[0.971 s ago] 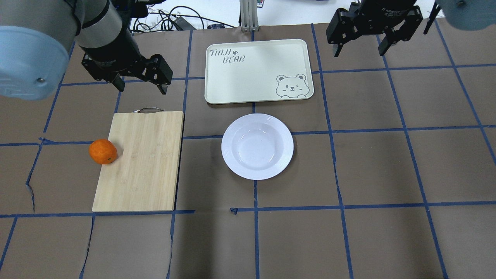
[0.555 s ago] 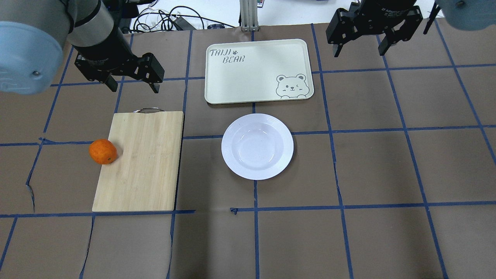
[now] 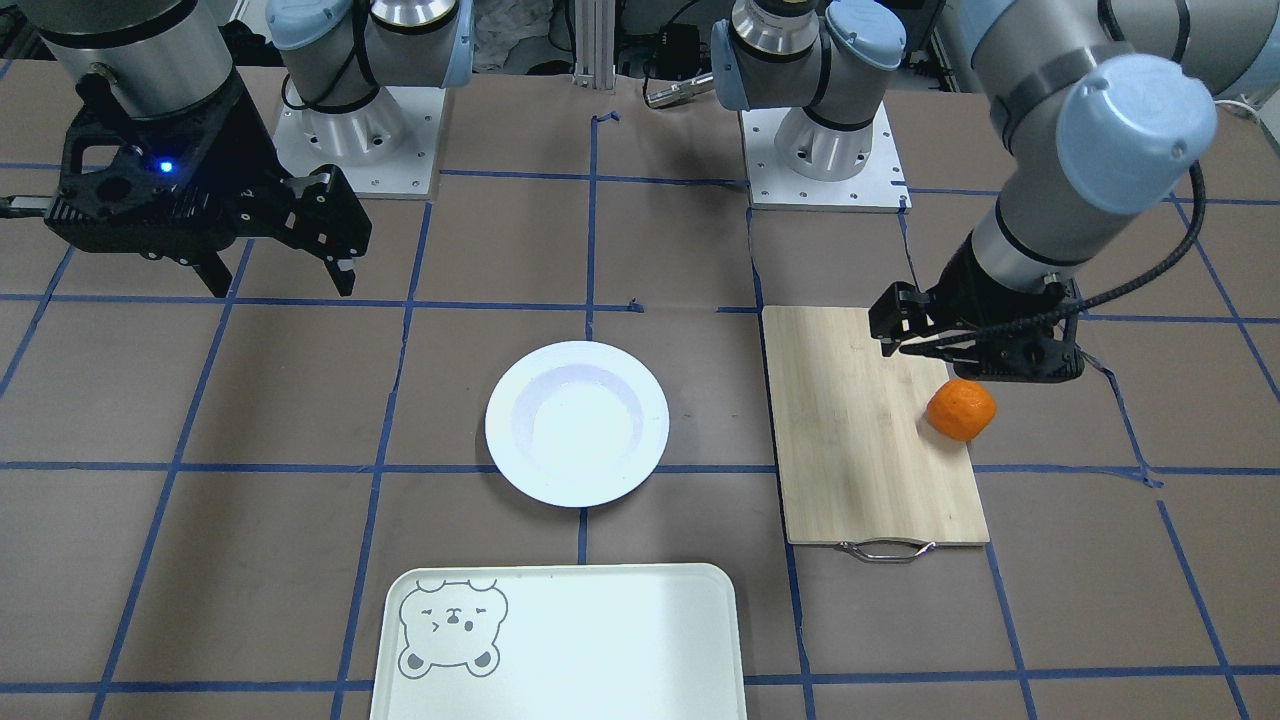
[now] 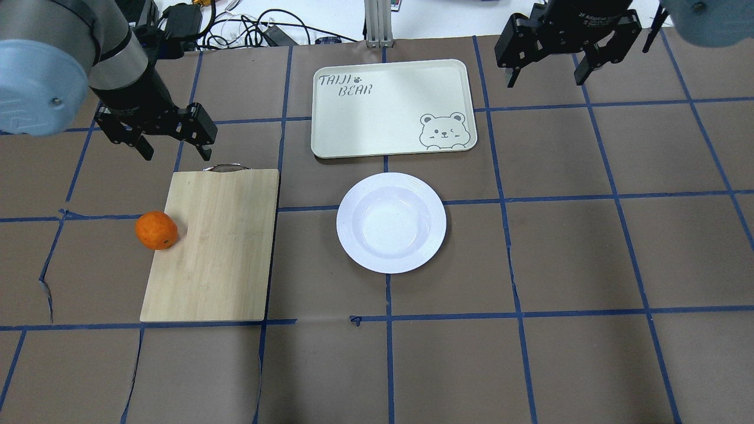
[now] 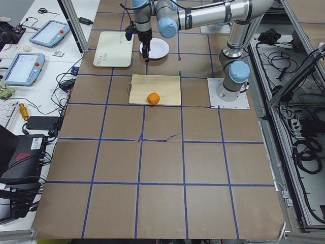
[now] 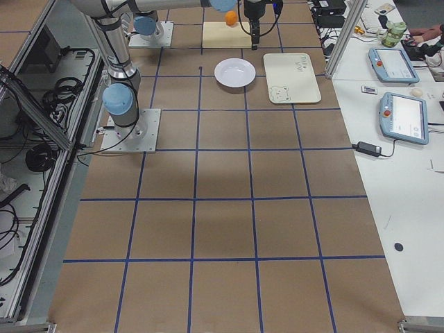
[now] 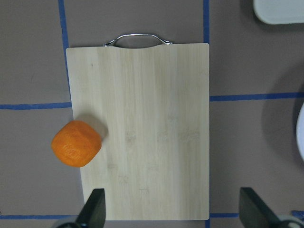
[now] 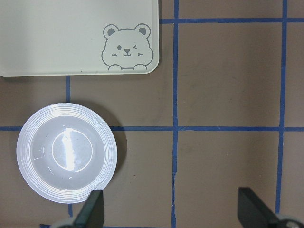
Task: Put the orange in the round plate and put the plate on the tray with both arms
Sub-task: 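Lower the left gripper onto the orange on the cutting board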
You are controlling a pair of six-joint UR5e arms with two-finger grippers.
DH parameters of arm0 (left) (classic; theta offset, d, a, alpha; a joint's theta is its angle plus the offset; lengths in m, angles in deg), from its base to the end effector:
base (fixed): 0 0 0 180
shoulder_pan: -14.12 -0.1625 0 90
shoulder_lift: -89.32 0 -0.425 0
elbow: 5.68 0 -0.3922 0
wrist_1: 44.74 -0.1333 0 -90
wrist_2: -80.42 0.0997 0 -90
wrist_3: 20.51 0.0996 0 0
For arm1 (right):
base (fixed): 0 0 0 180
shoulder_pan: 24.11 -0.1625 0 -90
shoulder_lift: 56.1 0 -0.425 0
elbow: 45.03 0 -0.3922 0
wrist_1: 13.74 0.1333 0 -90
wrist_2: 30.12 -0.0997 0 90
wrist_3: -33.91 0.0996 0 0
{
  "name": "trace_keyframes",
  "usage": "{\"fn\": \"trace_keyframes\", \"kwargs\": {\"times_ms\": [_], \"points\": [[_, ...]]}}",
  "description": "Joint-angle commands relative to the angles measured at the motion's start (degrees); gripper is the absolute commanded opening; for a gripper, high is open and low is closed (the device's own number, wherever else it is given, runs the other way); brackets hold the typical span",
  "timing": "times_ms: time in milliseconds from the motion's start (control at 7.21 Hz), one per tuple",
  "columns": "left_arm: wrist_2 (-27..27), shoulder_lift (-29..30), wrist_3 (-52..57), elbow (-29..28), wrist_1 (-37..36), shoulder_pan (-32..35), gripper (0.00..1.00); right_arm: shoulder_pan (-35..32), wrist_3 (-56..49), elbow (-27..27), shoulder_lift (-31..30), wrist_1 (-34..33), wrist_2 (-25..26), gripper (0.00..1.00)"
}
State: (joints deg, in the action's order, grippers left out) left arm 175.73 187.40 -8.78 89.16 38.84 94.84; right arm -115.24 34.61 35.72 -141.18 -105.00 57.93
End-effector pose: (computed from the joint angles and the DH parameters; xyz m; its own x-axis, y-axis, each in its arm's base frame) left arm -0.0370 -0.5429 0.3858 -0.9964 0.0523 -0.0670 0.0432 0.9906 0.1295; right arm 0.1472 -0.5337 0.5262 -0.9993 -0.0109 -0.0351 -0.0074 0.9953 -0.0970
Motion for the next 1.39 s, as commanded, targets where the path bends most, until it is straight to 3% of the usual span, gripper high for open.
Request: {"fn": "trace_keyframes", "kwargs": {"times_ms": [0, 277, 1248], "points": [[0.84, 2.55, 0.24, 4.37, -6.72, -6.42, 1.00, 0.07, 0.00, 0.02, 0.00, 0.02, 0.01, 1.00], [0.75, 3.61, -5.46, 7.62, -7.72, -10.39, 1.00, 0.08, 0.00, 0.02, 0.00, 0.02, 0.01, 1.00], [3.21, 10.11, -8.56, 10.01, -13.96, -10.84, 1.00, -0.10, -0.09, 0.02, 0.00, 0.02, 0.01, 1.00]]}}
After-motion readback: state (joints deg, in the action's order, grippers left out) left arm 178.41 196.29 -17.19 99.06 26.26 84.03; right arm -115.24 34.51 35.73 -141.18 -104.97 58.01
